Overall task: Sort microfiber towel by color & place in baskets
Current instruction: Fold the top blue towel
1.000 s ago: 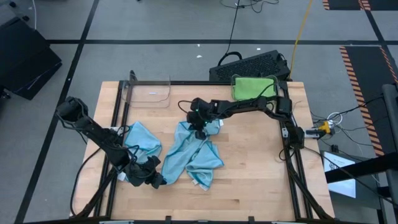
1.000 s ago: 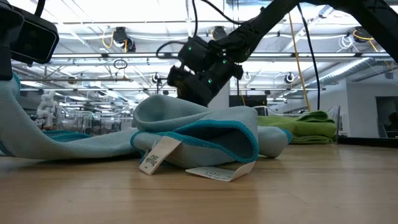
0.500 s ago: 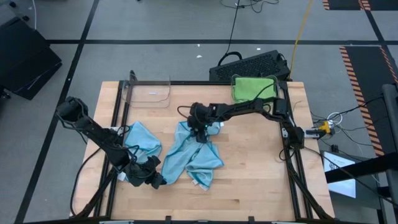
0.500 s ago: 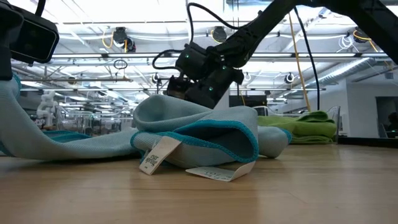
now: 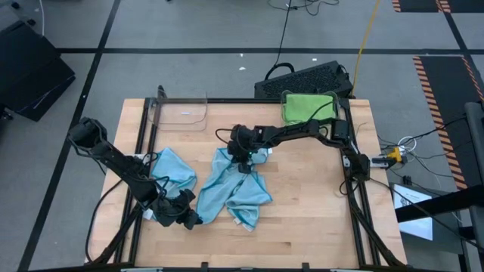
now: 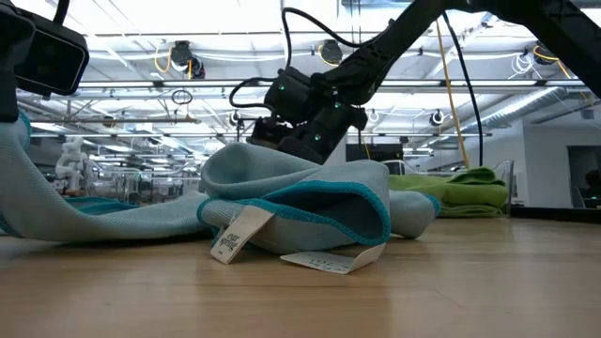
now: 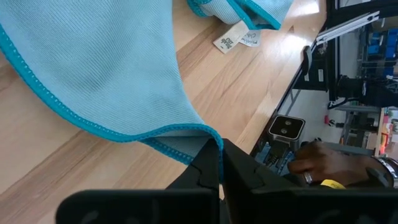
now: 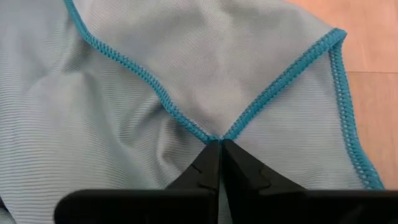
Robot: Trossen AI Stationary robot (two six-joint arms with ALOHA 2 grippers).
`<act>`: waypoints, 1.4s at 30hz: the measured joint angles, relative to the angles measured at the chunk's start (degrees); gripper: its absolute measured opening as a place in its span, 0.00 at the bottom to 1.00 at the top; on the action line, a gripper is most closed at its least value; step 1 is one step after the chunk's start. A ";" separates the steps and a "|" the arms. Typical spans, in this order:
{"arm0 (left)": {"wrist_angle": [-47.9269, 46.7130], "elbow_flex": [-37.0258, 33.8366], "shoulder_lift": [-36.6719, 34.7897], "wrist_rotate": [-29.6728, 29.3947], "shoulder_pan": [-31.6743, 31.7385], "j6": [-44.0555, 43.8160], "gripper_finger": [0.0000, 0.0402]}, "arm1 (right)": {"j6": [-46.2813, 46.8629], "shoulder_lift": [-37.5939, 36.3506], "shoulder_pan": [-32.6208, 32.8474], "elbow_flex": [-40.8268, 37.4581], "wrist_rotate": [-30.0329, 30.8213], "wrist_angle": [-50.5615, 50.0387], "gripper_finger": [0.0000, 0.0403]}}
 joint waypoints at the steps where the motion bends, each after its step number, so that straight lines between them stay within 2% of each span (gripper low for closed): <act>1: -0.01 0.00 0.00 0.00 0.00 0.01 0.01 | -0.03 0.18 0.00 0.00 -0.09 0.27 0.02; 8: 0.00 0.00 0.00 -0.02 0.00 0.02 0.01 | 0.61 -1.60 -0.50 -0.07 -0.15 -0.21 0.00; 16: -0.57 0.00 -1.27 -0.01 0.66 3.76 0.01 | 3.30 -9.10 -2.41 -0.02 -0.35 -4.00 0.00; 23: -2.04 -0.04 -4.10 -0.02 4.54 10.18 0.01 | 4.49 -16.77 -2.40 -0.04 -2.12 -10.16 0.00; 28: -7.94 1.27 -9.25 -0.04 9.09 19.13 0.01 | 7.50 -24.26 -3.02 -0.04 -1.57 -13.34 0.00; 33: -17.87 6.19 -14.79 -0.03 14.71 31.00 0.01 | 13.10 -31.70 -3.97 -0.04 3.13 -13.06 0.00; 42: -35.90 25.12 -16.50 0.44 28.96 56.04 0.01 | 22.48 -42.72 -4.28 -0.02 15.43 -12.26 0.00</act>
